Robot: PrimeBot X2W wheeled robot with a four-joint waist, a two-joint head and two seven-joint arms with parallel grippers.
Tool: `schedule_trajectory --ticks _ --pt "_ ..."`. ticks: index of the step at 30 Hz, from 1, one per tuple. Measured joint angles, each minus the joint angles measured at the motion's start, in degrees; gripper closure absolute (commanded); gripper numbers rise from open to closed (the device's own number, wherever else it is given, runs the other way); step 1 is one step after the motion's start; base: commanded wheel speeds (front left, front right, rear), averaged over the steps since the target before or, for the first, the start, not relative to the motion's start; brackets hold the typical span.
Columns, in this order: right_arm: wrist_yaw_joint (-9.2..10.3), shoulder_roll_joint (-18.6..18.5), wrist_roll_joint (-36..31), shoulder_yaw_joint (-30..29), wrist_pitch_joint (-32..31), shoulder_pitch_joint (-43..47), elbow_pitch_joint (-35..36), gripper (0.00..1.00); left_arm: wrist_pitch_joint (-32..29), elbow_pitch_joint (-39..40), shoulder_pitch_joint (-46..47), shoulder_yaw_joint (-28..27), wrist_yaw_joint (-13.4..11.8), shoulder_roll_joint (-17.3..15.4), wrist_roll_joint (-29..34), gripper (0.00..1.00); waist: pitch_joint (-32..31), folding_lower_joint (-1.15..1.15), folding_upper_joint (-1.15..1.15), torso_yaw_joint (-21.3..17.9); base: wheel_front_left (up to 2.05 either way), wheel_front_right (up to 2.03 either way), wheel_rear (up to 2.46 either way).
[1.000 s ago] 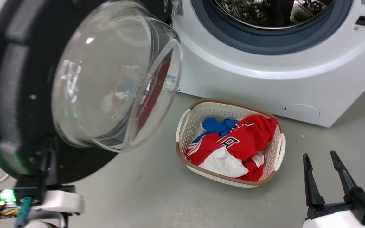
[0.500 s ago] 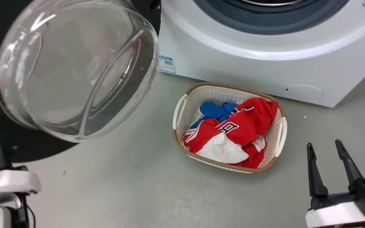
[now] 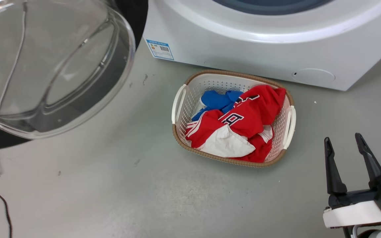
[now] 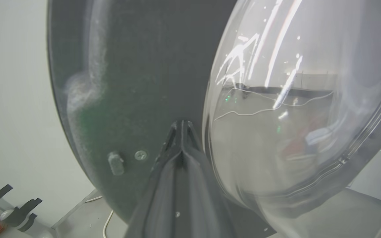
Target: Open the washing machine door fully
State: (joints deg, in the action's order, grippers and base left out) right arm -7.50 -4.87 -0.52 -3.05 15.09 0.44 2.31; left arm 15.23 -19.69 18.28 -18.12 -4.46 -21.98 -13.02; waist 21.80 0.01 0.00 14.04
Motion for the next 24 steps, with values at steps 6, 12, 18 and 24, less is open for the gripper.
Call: schedule_trajectory --ticks 6,12,18,24 --pt "0.00 -0.36 -0.07 -0.11 0.00 -0.78 0.27 0.00 0.00 -5.70 5.17 -2.87 2.74 -2.56 -0.25 1.00 1.89 0.00 0.00 -0.85 0.00 0.00 0.00" --pt "0.00 -0.36 -0.15 -0.13 0.00 -1.49 0.31 0.00 0.00 -10.85 8.64 -5.24 4.72 -4.04 0.63 1.00 2.78 0.00 0.00 -1.77 0.00 0.00 0.00" --pt "0.00 0.02 -0.16 -0.29 0.00 -1.62 0.05 0.00 0.00 -12.92 9.18 -6.98 5.75 -3.86 2.34 1.00 1.95 0.00 0.00 -2.30 0.00 0.00 0.00" --pt "0.00 0.68 -0.15 -0.37 0.00 -1.21 -0.12 0.00 -0.01 -8.50 6.56 -9.39 6.82 -2.01 4.00 1.00 -0.62 0.00 0.00 -2.50 0.00 0.00 0.00"
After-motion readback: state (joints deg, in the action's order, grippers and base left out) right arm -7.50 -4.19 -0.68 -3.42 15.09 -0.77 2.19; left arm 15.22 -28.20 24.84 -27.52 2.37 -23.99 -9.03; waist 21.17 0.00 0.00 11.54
